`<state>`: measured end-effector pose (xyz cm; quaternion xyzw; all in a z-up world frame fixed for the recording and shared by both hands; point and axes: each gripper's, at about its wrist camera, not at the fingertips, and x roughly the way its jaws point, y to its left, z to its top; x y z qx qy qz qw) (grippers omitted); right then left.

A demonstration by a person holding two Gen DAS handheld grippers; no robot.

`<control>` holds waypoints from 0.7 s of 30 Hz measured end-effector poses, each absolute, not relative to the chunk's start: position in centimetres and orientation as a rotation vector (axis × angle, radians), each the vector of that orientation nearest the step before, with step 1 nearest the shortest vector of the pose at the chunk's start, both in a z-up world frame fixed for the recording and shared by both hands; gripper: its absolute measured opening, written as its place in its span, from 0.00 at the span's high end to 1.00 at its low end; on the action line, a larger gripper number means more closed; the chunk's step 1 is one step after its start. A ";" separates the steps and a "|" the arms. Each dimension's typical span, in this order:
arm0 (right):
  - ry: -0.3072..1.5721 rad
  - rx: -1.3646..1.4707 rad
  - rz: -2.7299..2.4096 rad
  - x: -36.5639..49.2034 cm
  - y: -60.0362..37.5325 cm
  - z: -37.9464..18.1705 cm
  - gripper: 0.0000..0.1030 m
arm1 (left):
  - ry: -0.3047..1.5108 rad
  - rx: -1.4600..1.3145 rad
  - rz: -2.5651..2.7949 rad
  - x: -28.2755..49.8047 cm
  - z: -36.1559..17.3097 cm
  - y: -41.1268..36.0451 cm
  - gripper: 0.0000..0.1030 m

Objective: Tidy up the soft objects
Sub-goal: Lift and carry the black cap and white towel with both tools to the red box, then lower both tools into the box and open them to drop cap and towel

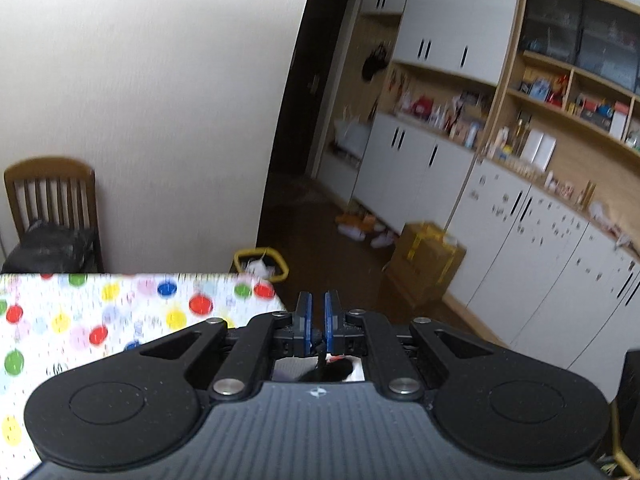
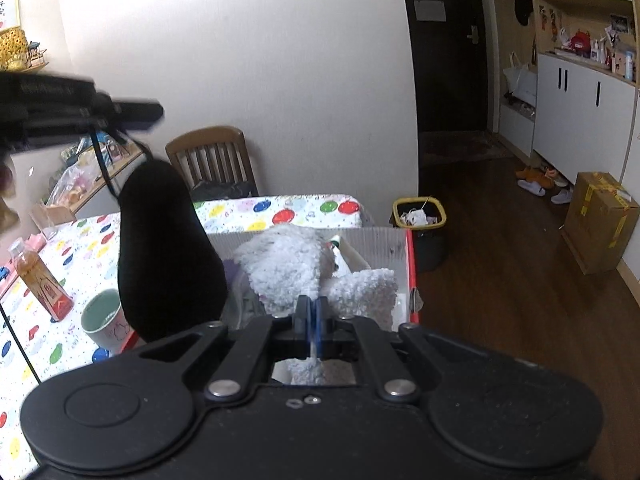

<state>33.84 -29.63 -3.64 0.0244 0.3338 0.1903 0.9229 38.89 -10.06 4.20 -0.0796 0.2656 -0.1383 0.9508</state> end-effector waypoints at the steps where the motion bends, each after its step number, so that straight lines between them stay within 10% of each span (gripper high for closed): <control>1: 0.692 0.047 0.393 34.1 -29.6 -3.8 0.99 | 0.555 -0.155 -0.276 39.0 3.5 -10.1 0.94; 21: 0.811 0.000 0.431 36.3 -28.8 -7.6 0.99 | 0.813 -0.085 -0.278 38.7 -7.6 -12.3 0.94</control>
